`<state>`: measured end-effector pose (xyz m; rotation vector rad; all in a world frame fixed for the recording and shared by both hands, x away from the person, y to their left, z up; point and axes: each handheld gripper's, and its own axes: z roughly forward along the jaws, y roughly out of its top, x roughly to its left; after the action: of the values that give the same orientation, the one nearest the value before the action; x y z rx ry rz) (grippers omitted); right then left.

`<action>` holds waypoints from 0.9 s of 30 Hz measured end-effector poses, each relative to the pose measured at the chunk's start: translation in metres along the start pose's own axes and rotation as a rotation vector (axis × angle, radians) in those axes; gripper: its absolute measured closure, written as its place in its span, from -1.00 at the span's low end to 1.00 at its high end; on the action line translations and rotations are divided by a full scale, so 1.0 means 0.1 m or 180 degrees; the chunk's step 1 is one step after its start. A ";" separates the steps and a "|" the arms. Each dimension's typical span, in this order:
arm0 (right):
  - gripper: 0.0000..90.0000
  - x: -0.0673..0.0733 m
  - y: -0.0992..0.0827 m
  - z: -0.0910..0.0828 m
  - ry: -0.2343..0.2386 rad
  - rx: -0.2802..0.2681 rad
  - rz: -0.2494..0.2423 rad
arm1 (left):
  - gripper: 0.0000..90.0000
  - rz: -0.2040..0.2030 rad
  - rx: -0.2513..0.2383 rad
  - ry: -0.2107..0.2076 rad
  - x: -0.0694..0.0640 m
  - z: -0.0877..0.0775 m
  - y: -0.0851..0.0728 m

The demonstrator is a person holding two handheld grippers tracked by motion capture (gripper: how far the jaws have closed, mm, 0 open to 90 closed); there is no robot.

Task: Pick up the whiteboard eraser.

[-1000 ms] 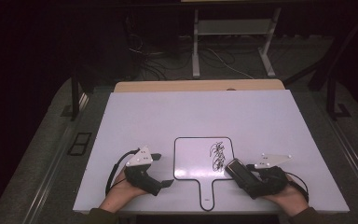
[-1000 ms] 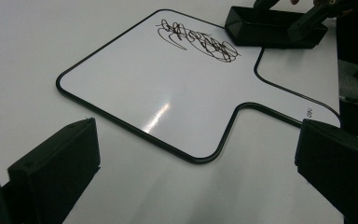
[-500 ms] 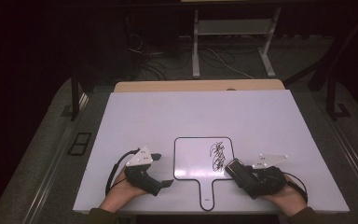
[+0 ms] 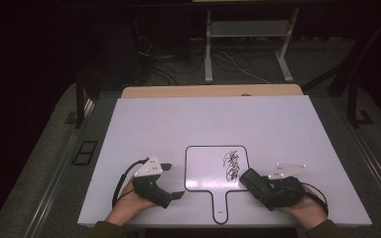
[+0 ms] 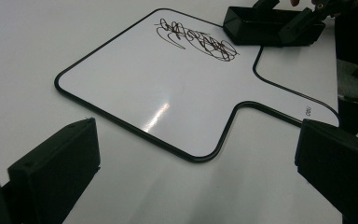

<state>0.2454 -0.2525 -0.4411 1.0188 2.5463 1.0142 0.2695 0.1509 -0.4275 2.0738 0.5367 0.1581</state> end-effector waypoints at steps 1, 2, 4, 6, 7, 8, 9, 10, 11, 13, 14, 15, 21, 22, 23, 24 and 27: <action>-0.23 0.00 0.00 0.00 -0.0004 0.0005 -0.0008 | -1.00 0.0001 -0.0001 0.0001 0.00 0.00 0.00; -0.23 0.00 0.00 0.00 -0.0004 0.0005 -0.0008 | -1.00 0.0001 -0.0001 0.0001 0.00 0.00 0.00; -0.19 -0.01 0.00 -0.01 -0.0004 0.0010 -0.0017 | -1.00 0.0002 -0.0001 0.0000 0.00 0.00 0.00; -0.16 -0.02 0.00 -0.02 -0.0012 0.0017 -0.0033 | -1.00 -0.0007 -0.0005 0.0001 0.00 0.00 0.00; -0.16 -0.02 0.00 -0.02 -0.0007 0.0013 -0.0026 | -1.00 -0.0003 -0.0007 0.0002 0.00 0.00 0.00; -0.16 -0.02 0.00 -0.02 -0.0002 0.0015 -0.0028 | -1.00 -0.0006 -0.0007 0.0002 0.00 -0.01 0.00; -0.16 -0.03 0.00 -0.02 -0.0002 0.0015 -0.0036 | -1.00 -0.0004 -0.0008 0.0005 0.00 -0.01 0.00; -0.16 -0.03 0.00 -0.02 -0.0002 0.0015 -0.0036 | -1.00 -0.0004 -0.0008 0.0005 0.00 -0.01 0.00; -0.16 -0.03 0.00 -0.02 0.0005 0.0010 -0.0039 | -1.00 -0.0005 -0.0009 0.0002 0.00 -0.01 0.00; -0.16 -0.03 0.00 -0.02 0.0020 -0.0004 -0.0021 | -1.00 -0.0009 -0.0012 0.0004 0.00 -0.01 0.00; -0.16 -0.03 -0.01 -0.02 0.0022 -0.0005 -0.0014 | -1.00 -0.0009 -0.0013 0.0004 0.00 -0.01 0.00; -0.15 -0.04 -0.01 -0.02 0.0024 -0.0007 -0.0015 | -1.00 -0.0009 -0.0013 0.0004 0.00 -0.01 0.00; -0.15 -0.05 -0.01 -0.02 0.0031 -0.0011 0.0006 | -1.00 -0.0011 -0.0015 0.0006 0.00 -0.01 0.00; -0.15 -0.03 0.00 -0.01 0.0011 0.0007 0.0002 | -1.00 -0.0009 -0.0013 0.0007 0.00 -0.01 0.00; -0.15 -0.02 0.00 -0.01 -0.0012 0.0016 -0.0011 | -1.00 -0.0009 -0.0013 0.0007 0.00 -0.01 0.00; -0.15 -0.02 0.00 -0.01 -0.0012 0.0016 -0.0011 | -1.00 -0.0005 -0.0008 0.0003 -0.01 -0.01 0.00; -0.15 0.00 0.01 0.00 -0.0056 0.0041 -0.0080 | -1.00 -0.0010 -0.0012 0.0002 -0.01 -0.01 0.00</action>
<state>0.2463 -0.2522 -0.4406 0.9922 2.5483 0.9793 0.2687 0.1510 -0.4270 2.0692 0.5396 0.1580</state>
